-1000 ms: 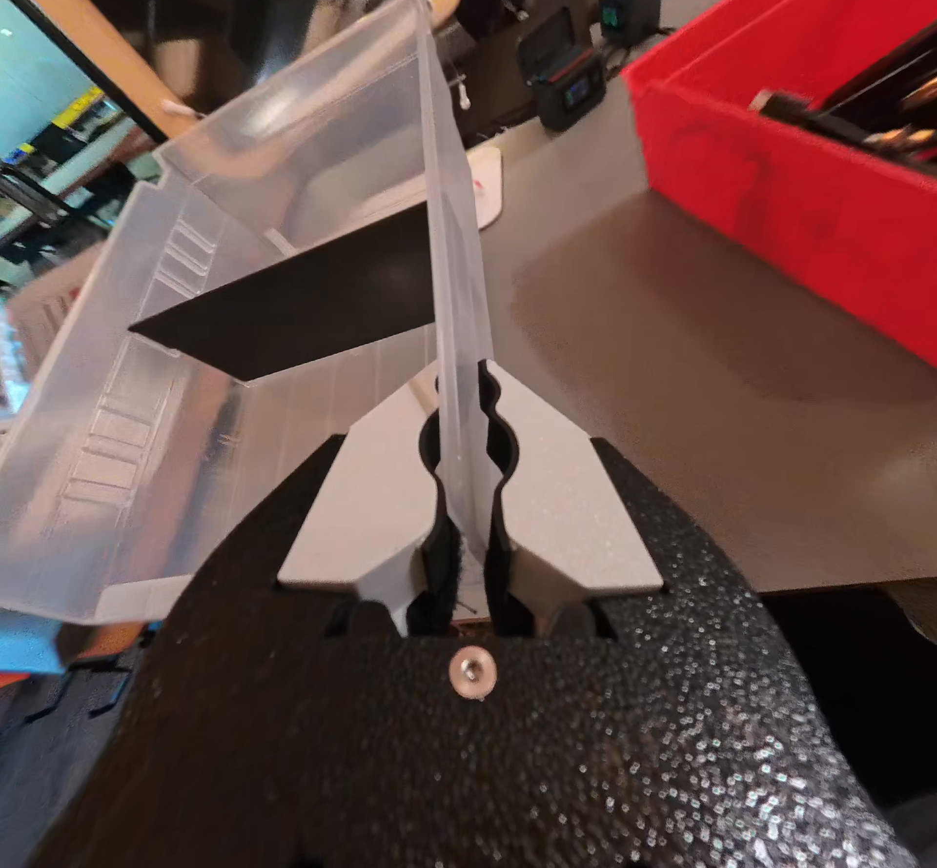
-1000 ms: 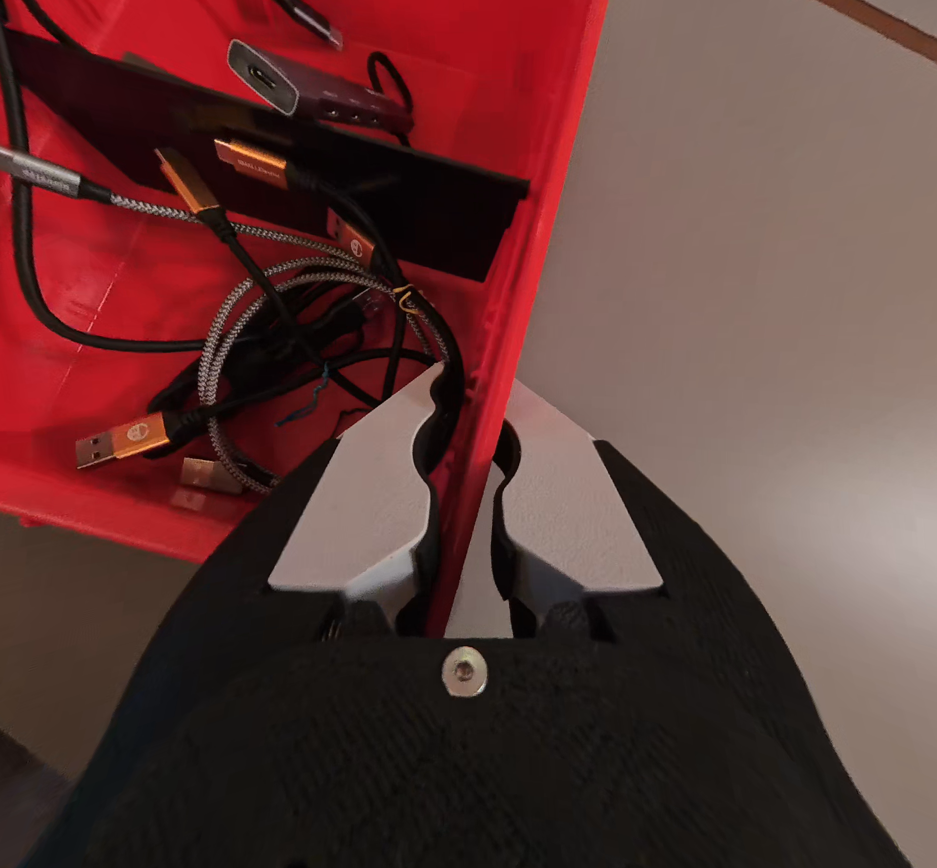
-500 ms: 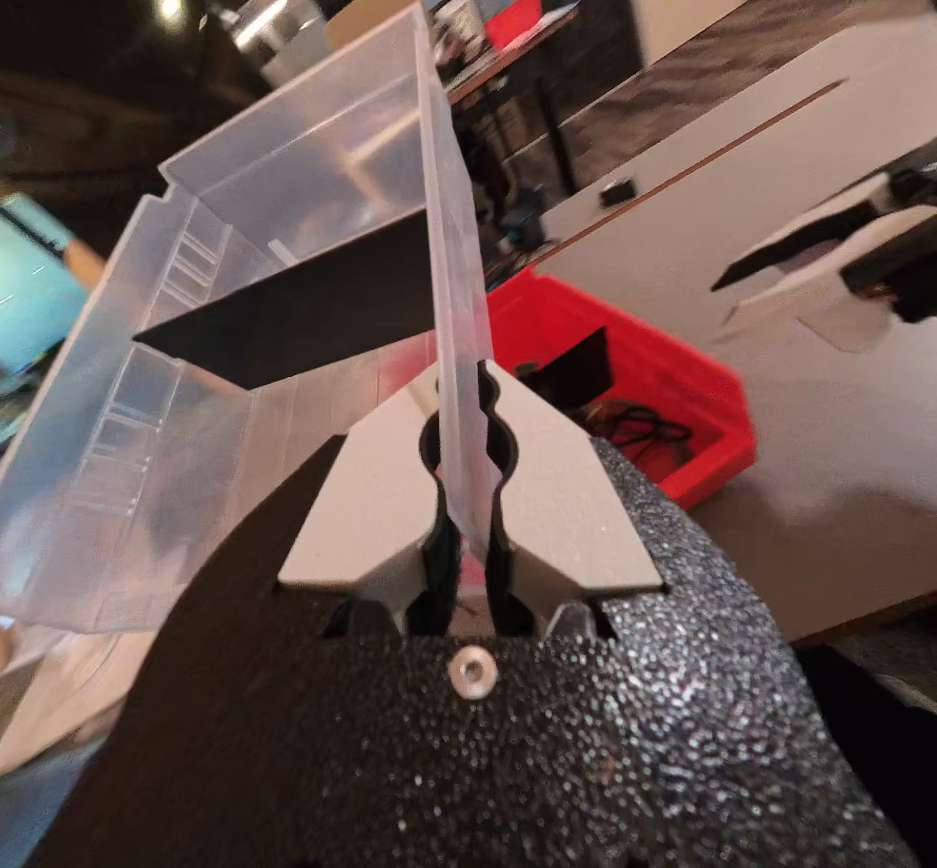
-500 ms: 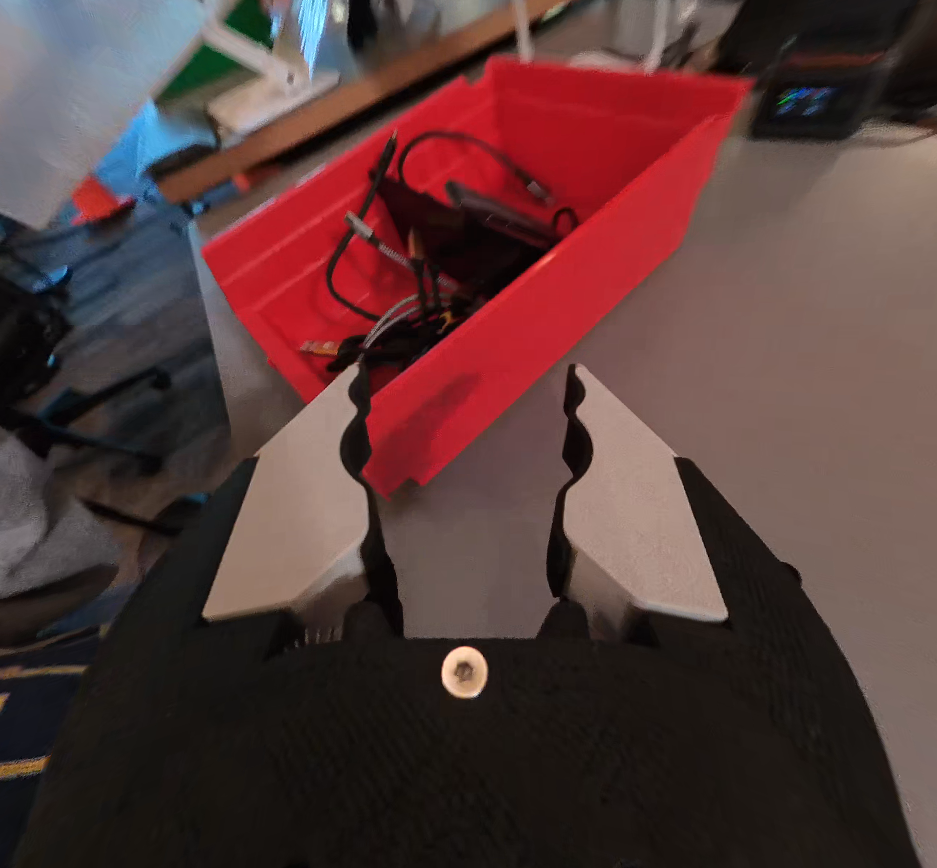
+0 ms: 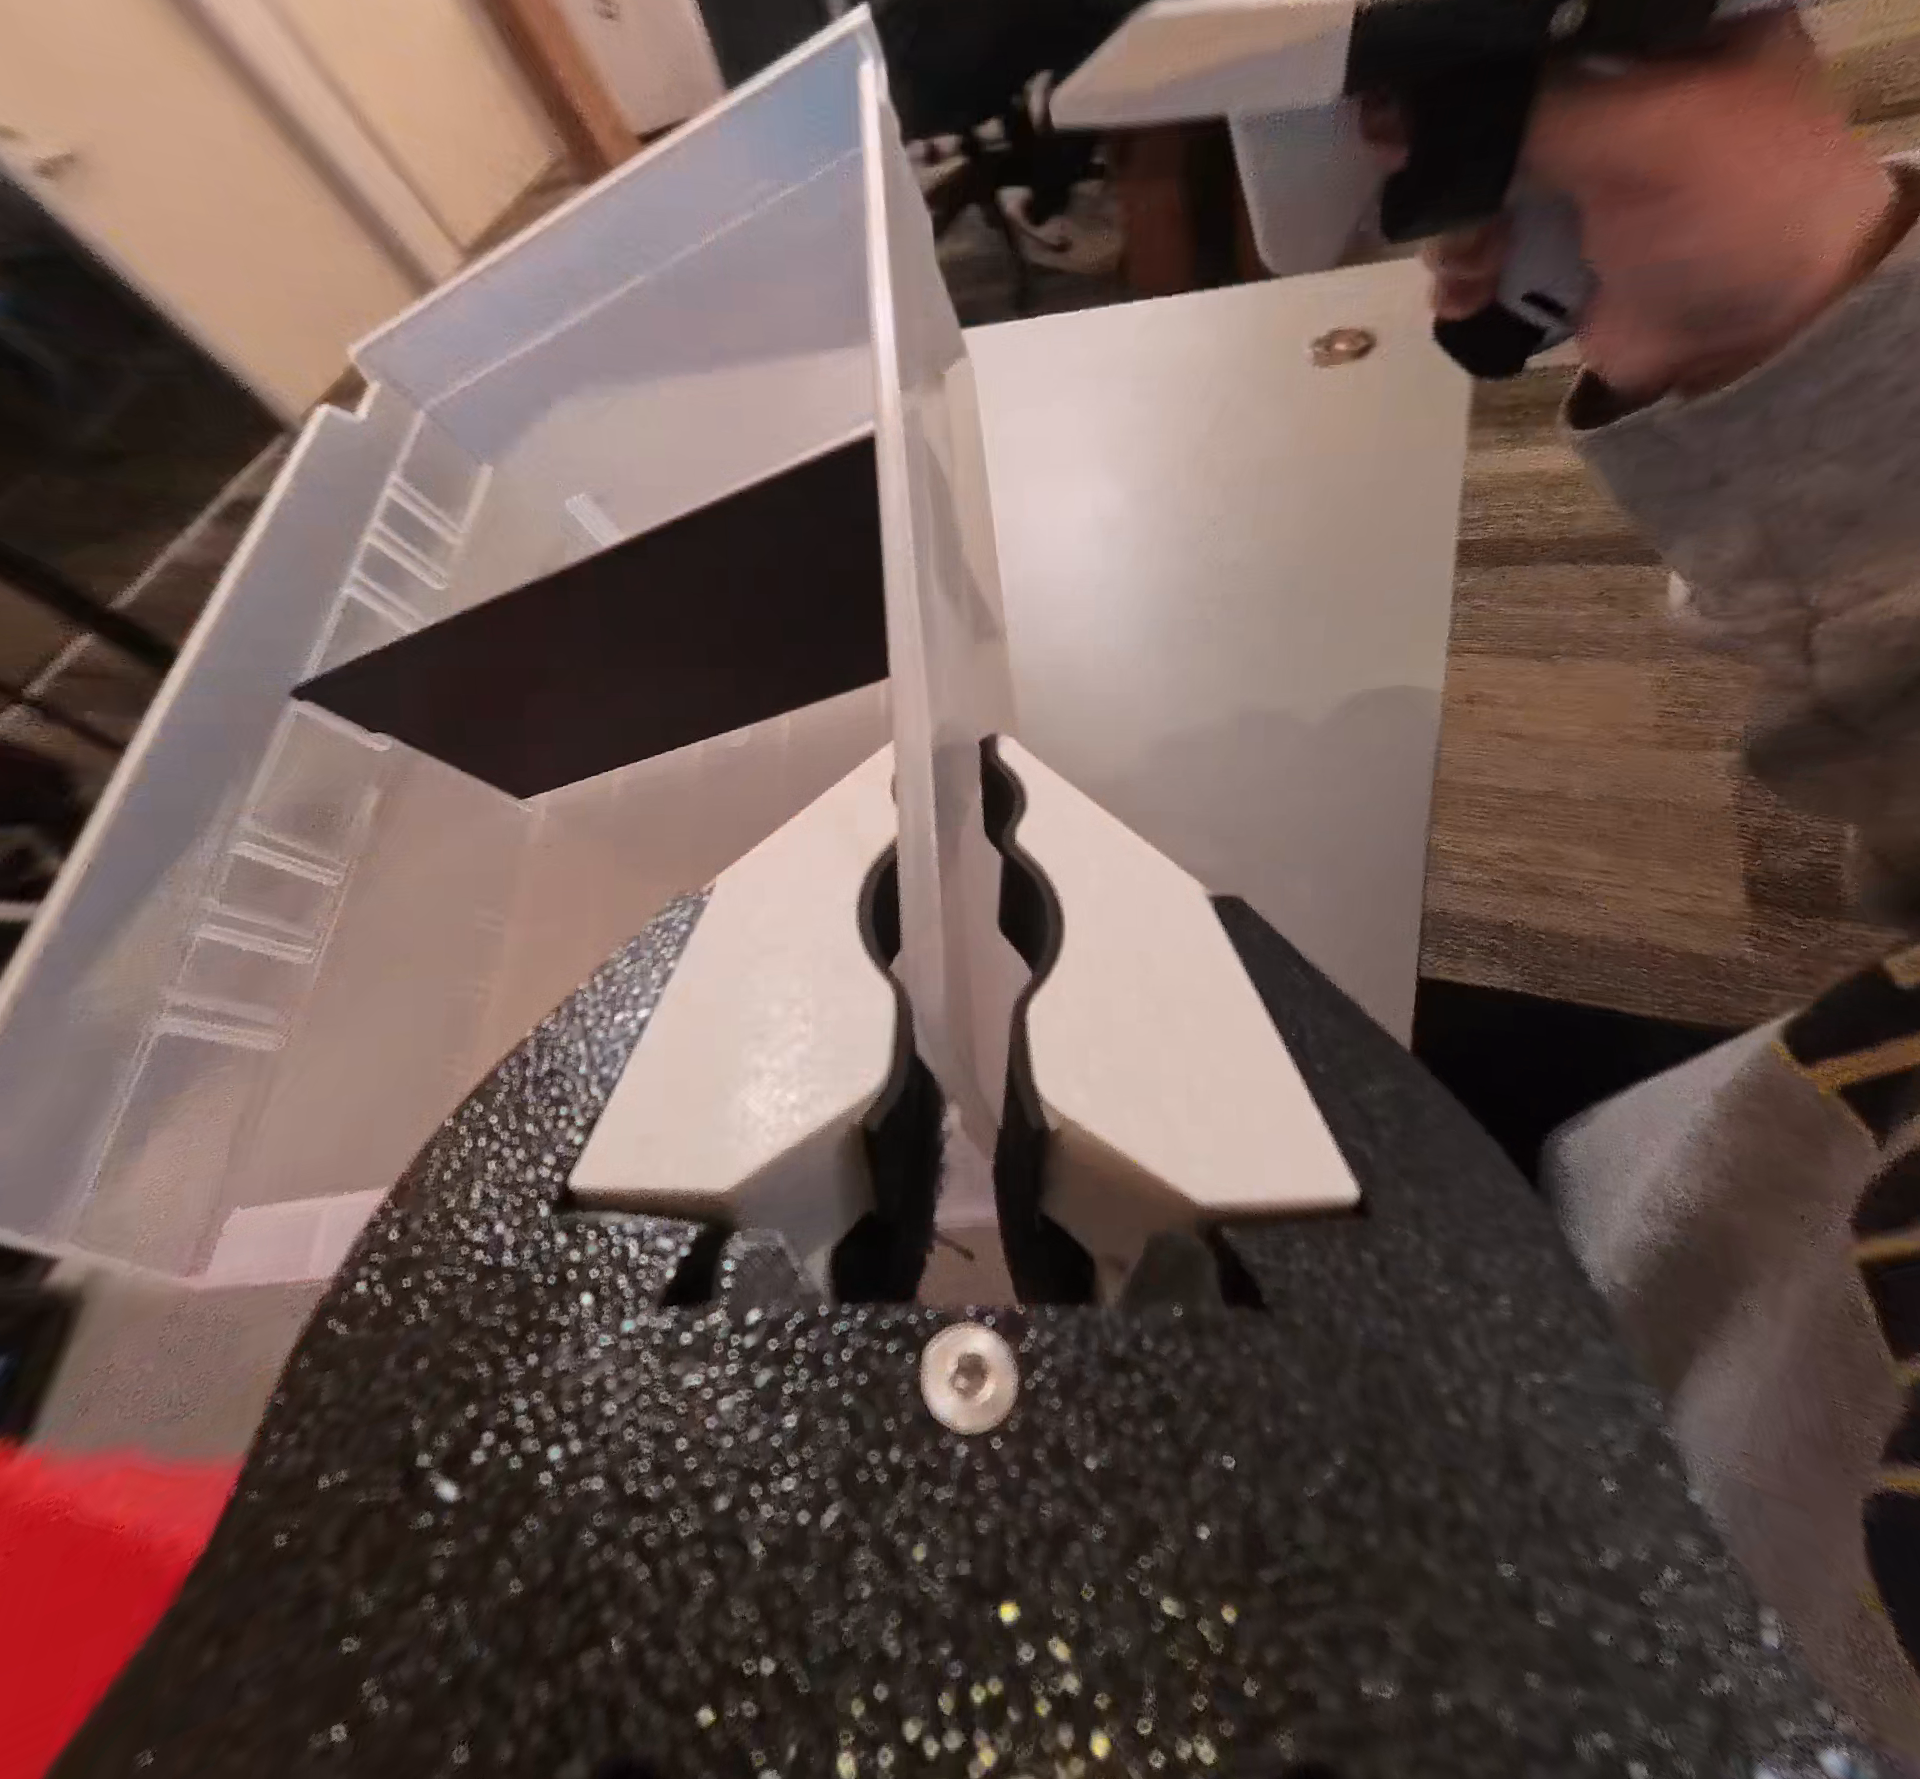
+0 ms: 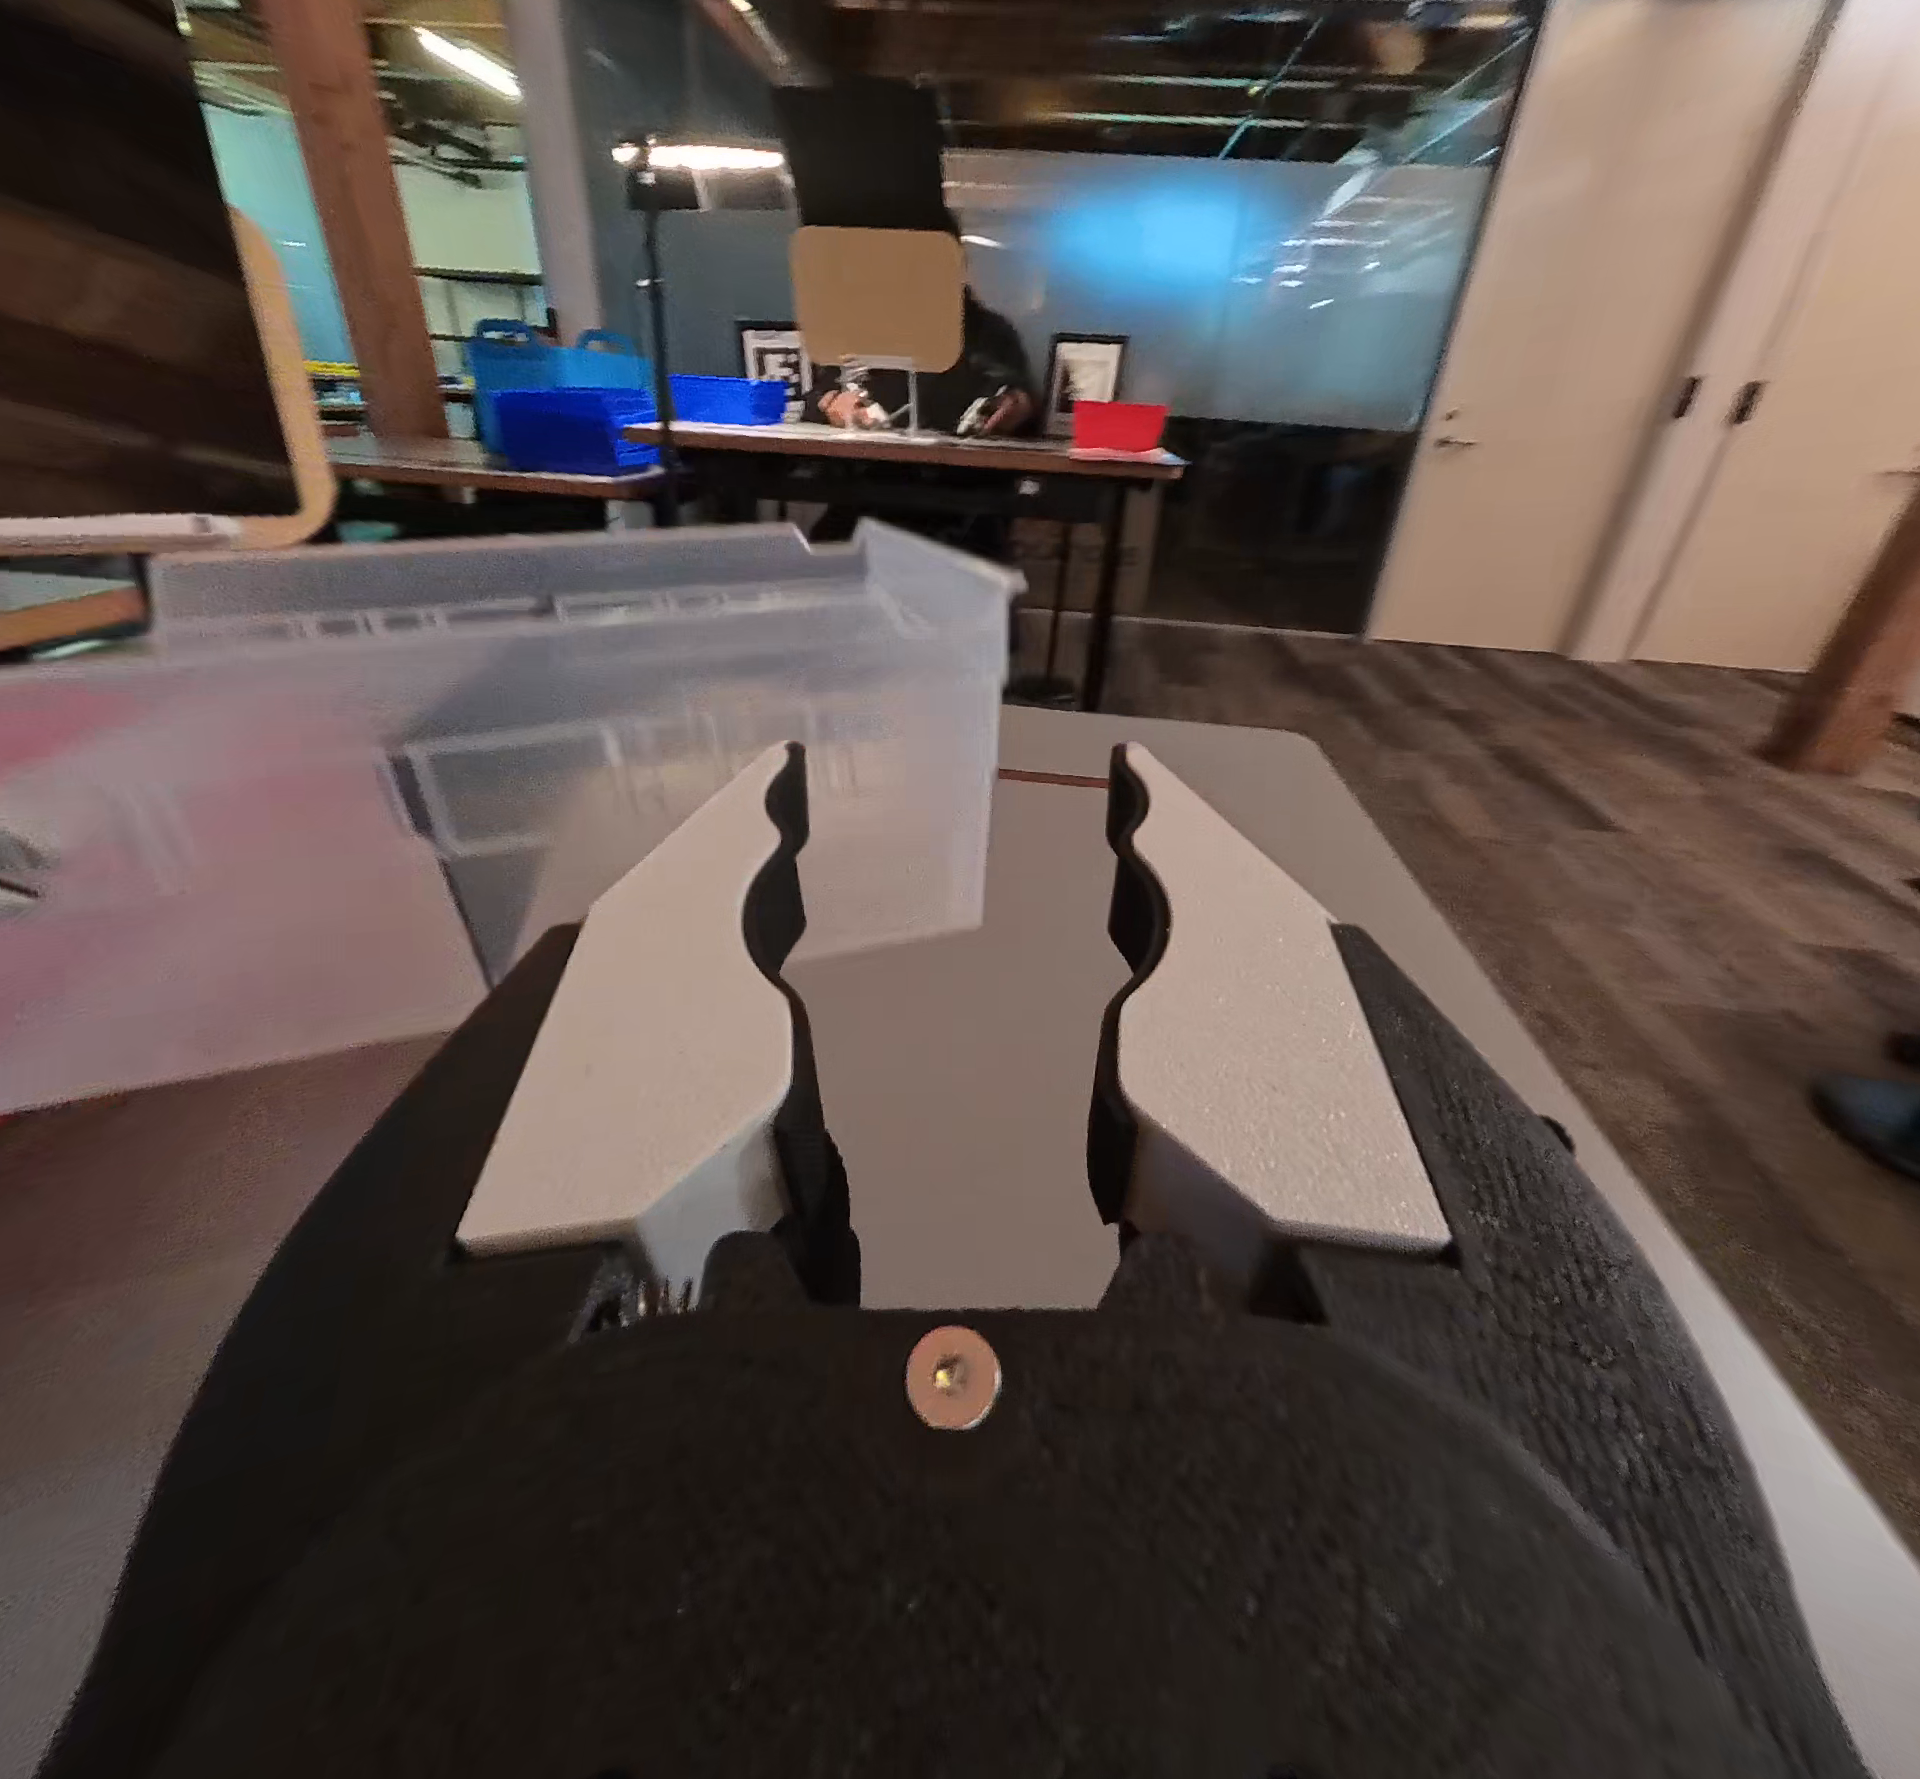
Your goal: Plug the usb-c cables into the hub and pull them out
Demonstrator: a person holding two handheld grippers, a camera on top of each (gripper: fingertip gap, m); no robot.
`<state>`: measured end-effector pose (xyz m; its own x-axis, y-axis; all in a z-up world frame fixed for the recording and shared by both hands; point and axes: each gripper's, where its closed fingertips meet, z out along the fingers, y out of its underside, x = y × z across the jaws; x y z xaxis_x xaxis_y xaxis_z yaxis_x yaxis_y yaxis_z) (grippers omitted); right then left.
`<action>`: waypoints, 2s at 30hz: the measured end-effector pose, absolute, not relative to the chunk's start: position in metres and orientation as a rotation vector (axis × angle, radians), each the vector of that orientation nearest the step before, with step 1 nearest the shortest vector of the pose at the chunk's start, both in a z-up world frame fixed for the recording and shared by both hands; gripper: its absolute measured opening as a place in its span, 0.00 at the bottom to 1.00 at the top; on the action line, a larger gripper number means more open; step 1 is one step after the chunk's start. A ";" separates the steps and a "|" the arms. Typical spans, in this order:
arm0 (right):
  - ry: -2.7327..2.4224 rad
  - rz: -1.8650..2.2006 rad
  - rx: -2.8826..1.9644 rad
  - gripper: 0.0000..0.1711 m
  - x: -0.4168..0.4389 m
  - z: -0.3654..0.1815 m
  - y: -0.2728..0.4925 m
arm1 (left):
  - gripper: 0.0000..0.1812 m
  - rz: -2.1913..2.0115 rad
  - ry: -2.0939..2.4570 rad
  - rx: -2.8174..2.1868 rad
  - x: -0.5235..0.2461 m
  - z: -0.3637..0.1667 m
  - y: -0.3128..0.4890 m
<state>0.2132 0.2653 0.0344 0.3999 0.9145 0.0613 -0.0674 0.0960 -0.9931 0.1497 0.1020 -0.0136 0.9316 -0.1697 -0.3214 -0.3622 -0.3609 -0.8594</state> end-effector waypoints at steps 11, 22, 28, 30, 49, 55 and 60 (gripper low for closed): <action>-0.902 0.943 -1.206 0.29 0.222 0.026 0.278 | 0.03 0.207 0.375 -2.008 0.167 -0.095 0.189; -0.905 1.056 -1.237 0.29 0.199 0.008 0.257 | 0.07 0.362 0.382 -1.873 0.150 -0.113 0.196; -0.883 1.026 -1.372 0.55 0.176 -0.021 0.235 | 0.46 0.497 0.284 -1.611 0.132 -0.030 0.114; -0.929 1.022 -1.464 0.71 0.162 -0.046 0.222 | 0.47 0.586 0.185 -1.568 0.106 -0.007 0.069; -0.931 0.569 -1.586 0.64 0.162 -0.101 0.223 | 0.33 0.824 -0.769 -1.874 -0.076 -0.101 -0.220; -0.896 0.442 -1.558 0.12 0.205 -0.090 0.276 | 0.06 0.764 -0.782 -1.927 -0.079 -0.113 -0.228; -0.891 0.386 -1.571 0.04 0.230 -0.085 0.313 | 0.03 0.773 -0.829 -1.907 -0.091 -0.113 -0.247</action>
<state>0.2298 0.3132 -0.0846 0.6487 0.7229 0.2379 0.3213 0.0232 -0.9467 -0.0908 -0.2470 -0.1131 0.5818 0.7927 -0.1822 0.2371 -0.3796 -0.8943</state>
